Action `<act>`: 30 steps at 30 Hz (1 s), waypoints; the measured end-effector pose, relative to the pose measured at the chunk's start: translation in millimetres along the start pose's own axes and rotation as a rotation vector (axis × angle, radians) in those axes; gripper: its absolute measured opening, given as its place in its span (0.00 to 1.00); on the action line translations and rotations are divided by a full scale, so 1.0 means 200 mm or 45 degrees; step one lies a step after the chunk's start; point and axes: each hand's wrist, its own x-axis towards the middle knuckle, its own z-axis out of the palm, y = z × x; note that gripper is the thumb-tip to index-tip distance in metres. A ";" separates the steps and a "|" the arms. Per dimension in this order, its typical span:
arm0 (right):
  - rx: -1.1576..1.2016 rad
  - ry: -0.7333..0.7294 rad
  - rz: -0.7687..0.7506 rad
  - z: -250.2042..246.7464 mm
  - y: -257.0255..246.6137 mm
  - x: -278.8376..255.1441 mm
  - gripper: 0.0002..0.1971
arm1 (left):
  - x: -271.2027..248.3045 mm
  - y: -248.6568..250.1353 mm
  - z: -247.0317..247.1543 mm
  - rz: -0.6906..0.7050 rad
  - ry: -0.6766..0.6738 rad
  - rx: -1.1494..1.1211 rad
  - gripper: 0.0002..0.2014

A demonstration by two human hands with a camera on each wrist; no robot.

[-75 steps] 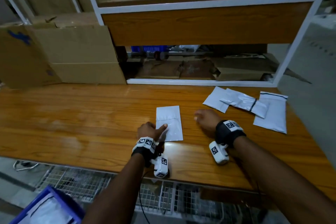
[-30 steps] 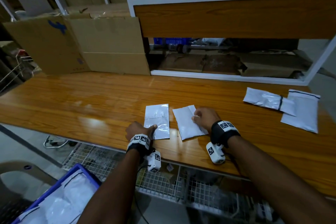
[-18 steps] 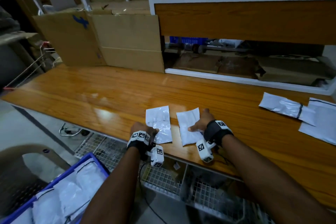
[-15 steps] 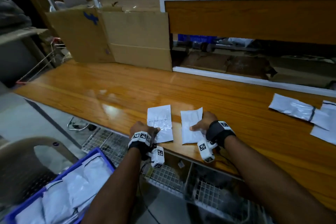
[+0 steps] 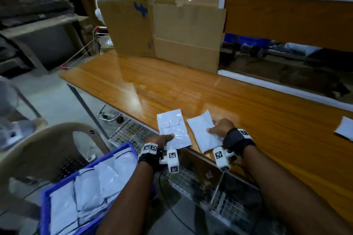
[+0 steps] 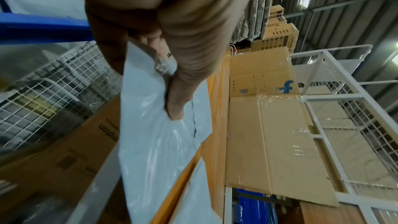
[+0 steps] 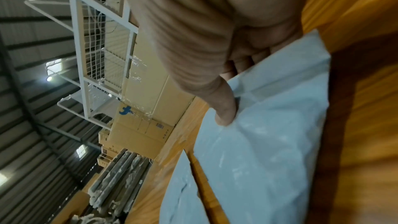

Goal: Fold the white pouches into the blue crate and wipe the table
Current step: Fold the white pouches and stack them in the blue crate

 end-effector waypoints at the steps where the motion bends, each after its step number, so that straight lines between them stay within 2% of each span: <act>1: 0.055 -0.026 -0.009 0.02 -0.03 0.01 0.22 | -0.02 0.00 -0.04 0.036 -0.030 -0.011 0.36; 4: 0.140 -0.038 -0.031 0.10 -0.15 0.02 0.17 | -0.34 0.13 -0.16 0.036 0.100 -0.019 0.22; 7: 0.106 -0.027 -0.133 0.22 -0.33 -0.03 0.11 | -0.53 0.11 -0.29 0.057 0.110 -0.148 0.12; 9: 0.162 -0.036 -0.220 0.33 -0.46 -0.08 0.11 | -0.58 0.03 -0.41 0.078 0.207 -0.129 0.13; 11: 0.174 -0.041 -0.321 0.47 -0.59 -0.13 0.18 | -0.64 -0.07 -0.54 0.036 0.342 -0.010 0.18; 13: 0.090 -0.091 -0.438 0.64 -0.74 -0.17 0.21 | -0.70 -0.20 -0.68 -0.008 0.415 0.092 0.20; 15: 0.021 -0.147 -0.536 0.82 -0.88 -0.22 0.23 | -0.74 -0.35 -0.83 -0.086 0.467 0.036 0.20; 18: -0.022 -0.341 -0.528 1.13 -1.03 -0.30 0.18 | -0.80 -0.62 -1.05 -0.213 0.524 0.025 0.20; 20: -0.076 -0.440 -0.516 1.36 -1.08 -0.32 0.18 | -0.84 -0.78 -1.19 -0.264 0.626 -0.007 0.32; 21: -0.102 -0.470 -0.517 1.48 -1.10 -0.32 0.18 | -0.87 -0.86 -1.27 -0.290 0.658 0.013 0.33; 26: -0.229 -0.626 -0.481 1.99 -1.12 -0.35 0.16 | -0.85 -1.26 -1.56 -0.446 0.760 -0.002 0.27; 30: -0.268 -0.721 -0.440 2.32 -1.13 -0.36 0.23 | -0.76 -1.50 -1.71 -0.455 0.851 -0.096 0.15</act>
